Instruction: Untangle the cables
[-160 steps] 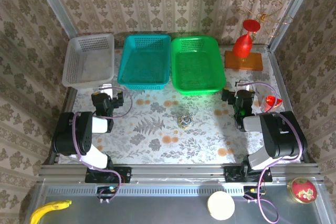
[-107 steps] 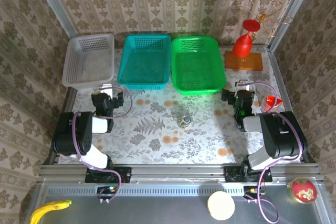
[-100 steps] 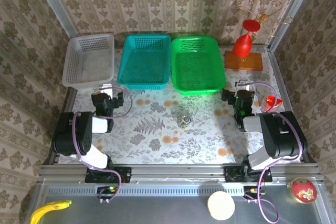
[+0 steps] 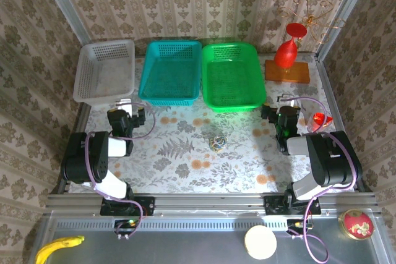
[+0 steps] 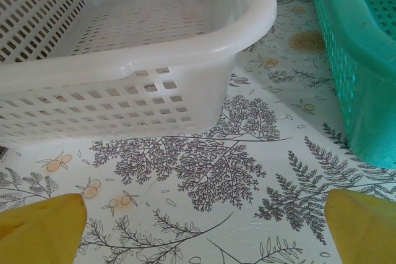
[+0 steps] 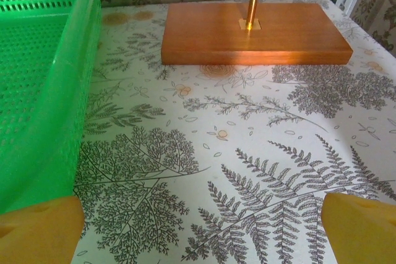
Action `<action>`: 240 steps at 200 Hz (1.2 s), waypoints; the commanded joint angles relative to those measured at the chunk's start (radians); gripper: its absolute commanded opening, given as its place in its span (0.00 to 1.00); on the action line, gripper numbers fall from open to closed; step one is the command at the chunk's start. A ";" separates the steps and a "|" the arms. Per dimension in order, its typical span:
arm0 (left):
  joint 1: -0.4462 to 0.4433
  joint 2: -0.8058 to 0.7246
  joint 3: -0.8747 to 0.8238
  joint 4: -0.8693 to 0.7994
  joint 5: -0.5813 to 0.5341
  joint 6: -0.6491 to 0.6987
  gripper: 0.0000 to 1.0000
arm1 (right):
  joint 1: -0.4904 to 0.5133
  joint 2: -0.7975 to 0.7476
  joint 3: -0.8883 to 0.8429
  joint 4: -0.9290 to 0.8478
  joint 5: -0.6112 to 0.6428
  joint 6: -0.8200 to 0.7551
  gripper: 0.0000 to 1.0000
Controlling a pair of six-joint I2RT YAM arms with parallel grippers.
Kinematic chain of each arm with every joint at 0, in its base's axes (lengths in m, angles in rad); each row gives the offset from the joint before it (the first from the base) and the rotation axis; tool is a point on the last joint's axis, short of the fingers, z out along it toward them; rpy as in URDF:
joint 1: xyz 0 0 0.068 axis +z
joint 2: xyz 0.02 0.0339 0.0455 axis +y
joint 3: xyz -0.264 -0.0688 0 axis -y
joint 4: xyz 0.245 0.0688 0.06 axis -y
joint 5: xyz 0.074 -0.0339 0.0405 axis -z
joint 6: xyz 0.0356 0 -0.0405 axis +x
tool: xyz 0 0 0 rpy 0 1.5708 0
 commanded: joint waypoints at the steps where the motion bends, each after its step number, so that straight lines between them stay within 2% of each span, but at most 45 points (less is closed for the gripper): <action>1: -0.025 -0.074 0.000 0.007 -0.020 0.041 1.00 | 0.003 -0.068 -0.095 0.165 0.009 -0.013 1.00; 7: -0.040 -0.103 0.007 -0.030 -0.057 0.047 1.00 | 0.018 -0.088 -0.123 0.209 0.050 -0.021 1.00; 15: -0.051 -0.148 0.023 -0.095 -0.076 0.054 1.00 | 0.029 -0.156 -0.140 0.181 0.077 -0.022 1.00; 30: -0.073 -0.225 0.080 -0.255 -0.117 0.058 1.00 | 0.028 -0.348 -0.086 -0.140 0.097 0.032 1.00; 44: -0.080 -0.288 0.147 -0.411 -0.145 -0.004 1.00 | 0.026 -0.492 -0.009 -0.436 0.120 0.117 1.00; 61: -0.092 -0.352 0.223 -0.570 -0.142 -0.099 1.00 | 0.024 -0.623 0.019 -0.615 0.134 0.245 1.00; 78: -0.135 -0.405 0.282 -0.692 -0.125 -0.144 1.00 | 0.013 -0.770 0.001 -0.766 0.177 0.475 1.00; 88: -0.175 -0.435 0.311 -0.756 -0.109 -0.151 1.00 | -0.002 -0.863 -0.021 -0.804 0.123 0.540 1.00; 114: -0.296 -0.485 0.391 -0.948 -0.088 -0.170 1.00 | -0.010 -1.014 -0.004 -0.939 -0.095 0.534 1.00; 136: -0.409 -0.504 0.425 -1.059 -0.075 -0.206 1.00 | -0.009 -0.987 0.070 -1.100 -0.285 0.500 1.00; 156: -0.514 -0.506 0.418 -1.111 -0.068 -0.264 1.00 | 0.007 -0.887 0.130 -1.194 -0.429 0.485 0.92; 174: -0.556 -0.501 0.392 -1.116 -0.033 -0.350 1.00 | 0.057 -0.773 0.164 -1.220 -0.529 0.486 0.86; 211: -0.572 -0.495 0.319 -1.061 0.032 -0.525 1.00 | 0.305 -0.575 0.201 -1.175 -0.457 0.544 0.81; 240: -0.575 -0.476 0.314 -1.067 0.066 -0.561 1.00 | 0.438 -0.417 0.235 -1.111 -0.410 0.587 0.77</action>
